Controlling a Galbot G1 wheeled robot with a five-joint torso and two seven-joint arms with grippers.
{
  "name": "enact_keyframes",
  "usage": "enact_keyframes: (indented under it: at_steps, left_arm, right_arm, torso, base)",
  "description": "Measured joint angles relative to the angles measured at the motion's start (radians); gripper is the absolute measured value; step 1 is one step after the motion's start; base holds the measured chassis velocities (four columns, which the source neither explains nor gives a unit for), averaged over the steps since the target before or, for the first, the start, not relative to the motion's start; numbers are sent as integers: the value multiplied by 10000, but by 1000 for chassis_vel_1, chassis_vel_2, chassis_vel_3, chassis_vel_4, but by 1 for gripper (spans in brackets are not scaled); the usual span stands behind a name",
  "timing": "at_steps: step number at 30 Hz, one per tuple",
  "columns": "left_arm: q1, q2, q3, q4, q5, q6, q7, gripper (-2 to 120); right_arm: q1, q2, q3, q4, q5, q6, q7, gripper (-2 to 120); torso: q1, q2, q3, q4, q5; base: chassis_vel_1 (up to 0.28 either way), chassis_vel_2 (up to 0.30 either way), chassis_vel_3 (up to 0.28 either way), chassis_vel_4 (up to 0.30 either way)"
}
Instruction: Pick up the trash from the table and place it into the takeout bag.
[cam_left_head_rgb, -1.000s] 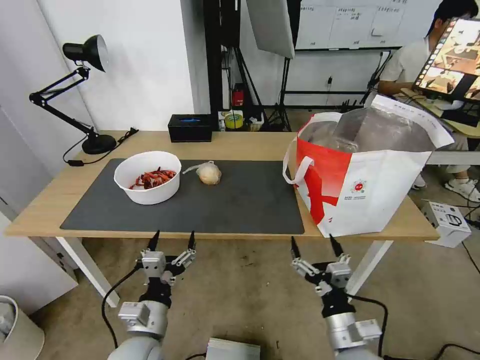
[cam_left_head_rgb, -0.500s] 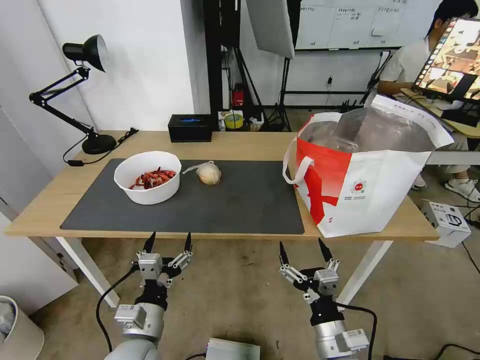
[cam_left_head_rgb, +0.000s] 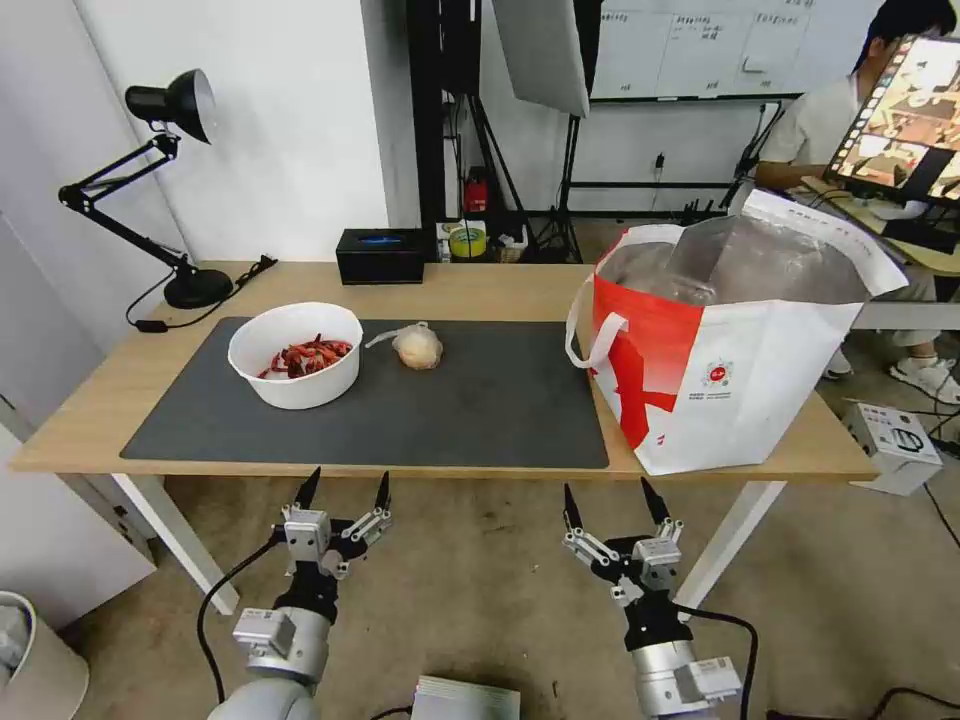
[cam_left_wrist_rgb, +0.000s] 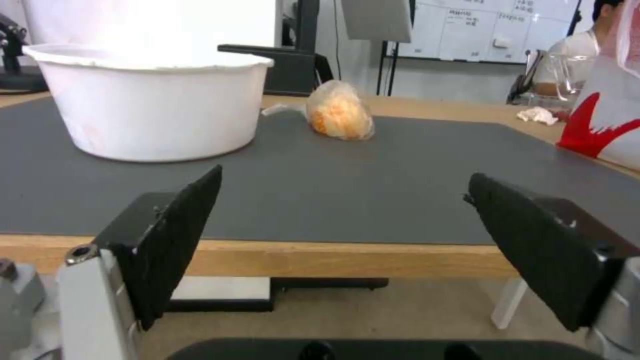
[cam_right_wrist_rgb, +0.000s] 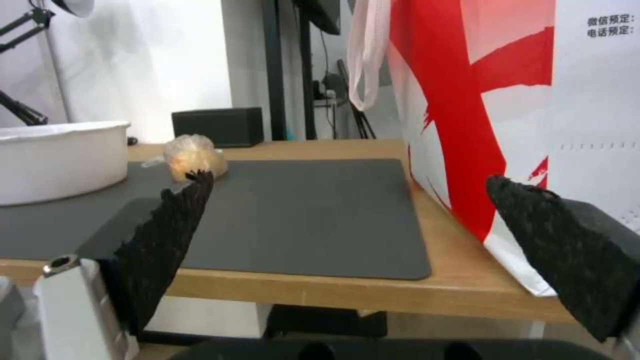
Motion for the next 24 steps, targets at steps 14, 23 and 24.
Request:
enact_keyframes:
  at_steps: [14,23,24]
  left_arm:
    - [134,-302,-193,80,97,-99,127,100]
    - [227,-550,-563,260,156,-202,155,100]
    - [235,-576,-618,289,157,-229,160,100]
  right_arm:
    - [815,-858,-227,-89,1027,-606,-138,100]
    - [2615,-2099,-871,-573,2395,-1273,54,100]
    - [2893,-2212,-990,-693,2578,-1354,87,100]
  torso:
    - [0,0,0,0,1]
    - [0,0,1,1,1]
    - [1,0,1,2,1]
  base:
    - [0,0,0,0]
    - [0,0,0,0]
    - [0,0,0,0]
